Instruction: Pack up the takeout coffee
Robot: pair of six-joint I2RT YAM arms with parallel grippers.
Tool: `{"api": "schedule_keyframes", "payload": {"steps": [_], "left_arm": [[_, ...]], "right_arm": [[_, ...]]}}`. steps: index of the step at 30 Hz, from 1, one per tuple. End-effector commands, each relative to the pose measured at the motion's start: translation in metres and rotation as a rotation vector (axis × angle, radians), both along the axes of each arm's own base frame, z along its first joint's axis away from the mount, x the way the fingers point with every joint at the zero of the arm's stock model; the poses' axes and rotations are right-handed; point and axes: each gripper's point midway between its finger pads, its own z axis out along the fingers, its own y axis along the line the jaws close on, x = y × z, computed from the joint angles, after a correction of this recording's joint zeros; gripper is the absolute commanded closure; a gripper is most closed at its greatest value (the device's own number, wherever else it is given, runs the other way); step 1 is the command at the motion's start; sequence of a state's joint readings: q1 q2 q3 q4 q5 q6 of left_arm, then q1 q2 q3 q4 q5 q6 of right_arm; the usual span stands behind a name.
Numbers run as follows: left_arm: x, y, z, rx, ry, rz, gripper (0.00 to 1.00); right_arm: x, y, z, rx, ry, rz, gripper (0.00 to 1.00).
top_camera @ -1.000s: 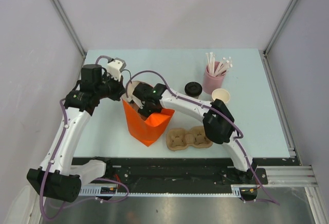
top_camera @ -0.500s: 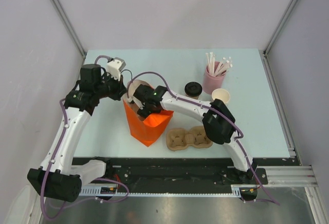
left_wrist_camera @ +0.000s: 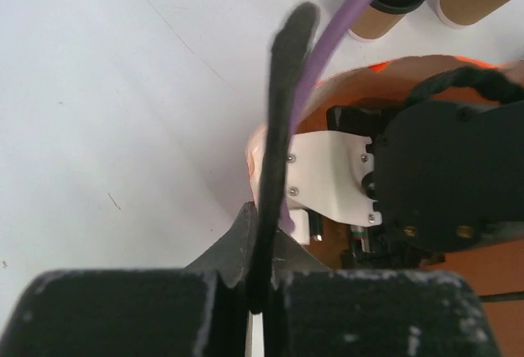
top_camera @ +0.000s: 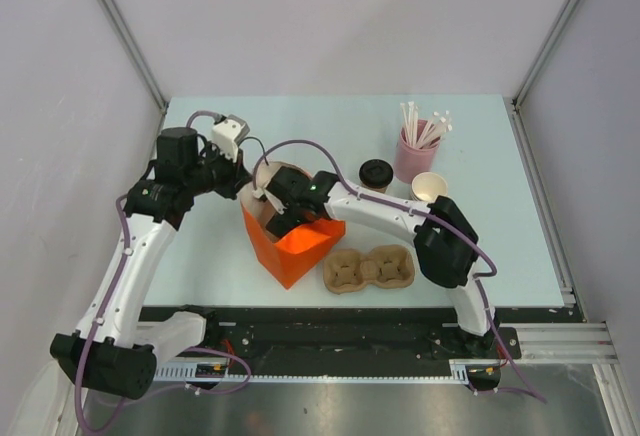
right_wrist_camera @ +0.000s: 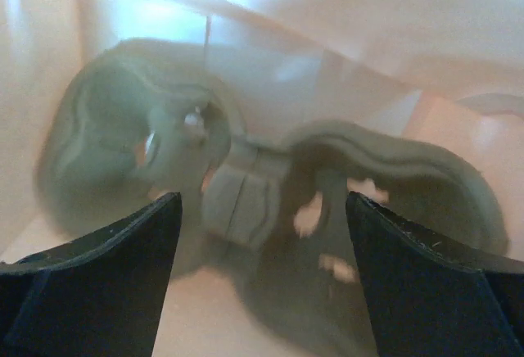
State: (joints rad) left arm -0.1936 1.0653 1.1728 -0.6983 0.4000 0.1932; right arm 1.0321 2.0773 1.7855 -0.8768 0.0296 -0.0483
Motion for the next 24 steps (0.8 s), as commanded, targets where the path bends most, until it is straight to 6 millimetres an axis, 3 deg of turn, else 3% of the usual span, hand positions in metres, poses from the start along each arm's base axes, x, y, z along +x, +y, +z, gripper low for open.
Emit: {"api": "schedule_keyframes", "payload": {"steps": [1, 6, 11, 19, 24], "left_arm": [[-0.011, -0.005, -0.005, 0.059, -0.013, -0.105, 1.00], [-0.016, -0.010, -0.009, 0.073, -0.004, -0.146, 1.00], [-0.018, -0.014, -0.004, 0.064, -0.004, -0.165, 1.00], [-0.016, -0.012, -0.005, 0.040, 0.032, -0.105, 1.00], [-0.021, -0.012, 0.000, 0.009, 0.045, -0.077, 1.00]], "right_arm": [[0.016, 0.030, 0.078, 0.247, -0.145, 0.002, 0.11], [0.021, 0.039, 0.099, 0.345, -0.160, 0.018, 0.00], [0.029, 0.043, 0.116, 0.407, -0.193, 0.005, 0.01], [0.030, 0.040, 0.184, 0.556, -0.316, 0.036, 0.00], [0.039, 0.029, 0.191, 0.551, -0.356, 0.012, 0.00]]}}
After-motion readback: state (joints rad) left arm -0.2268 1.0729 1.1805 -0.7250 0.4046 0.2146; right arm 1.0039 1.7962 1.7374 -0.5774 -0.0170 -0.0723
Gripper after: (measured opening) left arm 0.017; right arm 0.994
